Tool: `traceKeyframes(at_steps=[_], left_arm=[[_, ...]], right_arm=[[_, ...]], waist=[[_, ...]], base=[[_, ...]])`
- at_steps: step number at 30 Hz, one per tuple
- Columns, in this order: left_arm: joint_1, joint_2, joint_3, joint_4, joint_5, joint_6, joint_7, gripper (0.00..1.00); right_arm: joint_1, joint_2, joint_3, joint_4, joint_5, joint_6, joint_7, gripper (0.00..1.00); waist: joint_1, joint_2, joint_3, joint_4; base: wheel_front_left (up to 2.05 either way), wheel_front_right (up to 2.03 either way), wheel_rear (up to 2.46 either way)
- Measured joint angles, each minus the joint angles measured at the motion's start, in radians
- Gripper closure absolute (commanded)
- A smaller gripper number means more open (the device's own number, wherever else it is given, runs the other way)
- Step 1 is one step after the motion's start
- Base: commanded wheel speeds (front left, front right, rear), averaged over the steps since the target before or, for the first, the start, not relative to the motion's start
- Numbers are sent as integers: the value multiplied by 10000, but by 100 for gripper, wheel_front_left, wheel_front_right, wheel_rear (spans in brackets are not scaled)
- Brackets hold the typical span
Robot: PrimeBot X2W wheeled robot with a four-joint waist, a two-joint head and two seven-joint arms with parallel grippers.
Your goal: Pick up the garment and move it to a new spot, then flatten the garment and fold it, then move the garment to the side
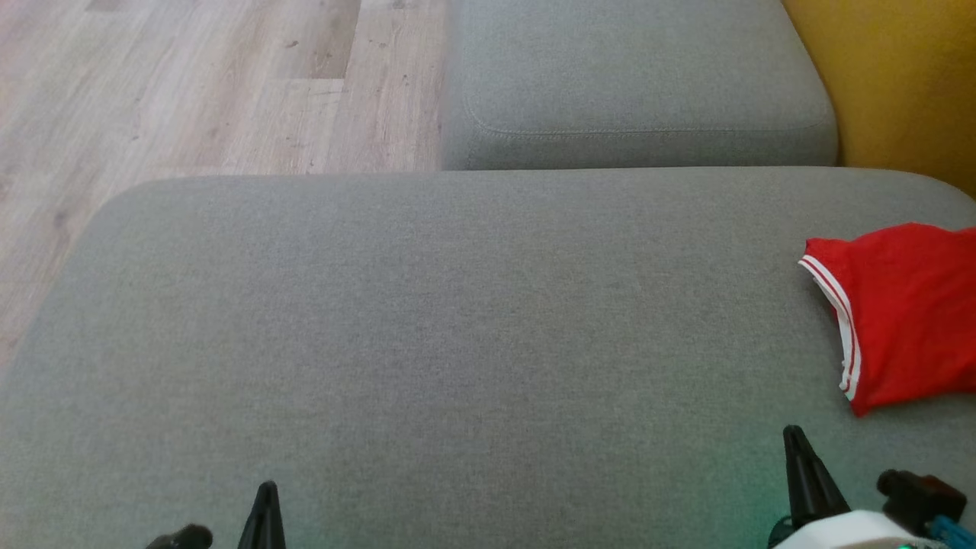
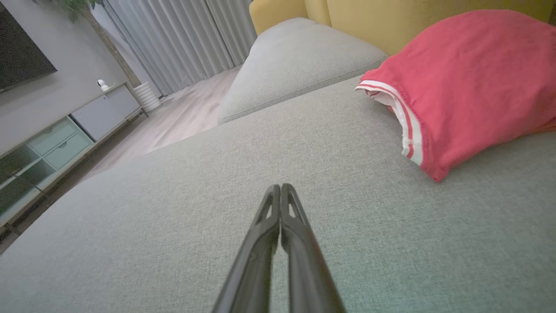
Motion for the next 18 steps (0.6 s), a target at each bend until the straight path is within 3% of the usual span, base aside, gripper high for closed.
traceKeyframes(at_steps=[18], left_arm=[[-207, -364, 846, 25, -1323, -562, 433, 100]], right_arm=[[-388, 2, -240, 29, 2088, 0, 270, 100]], waist=[[0, 0, 168, -126]], base=[[0, 0, 0]])
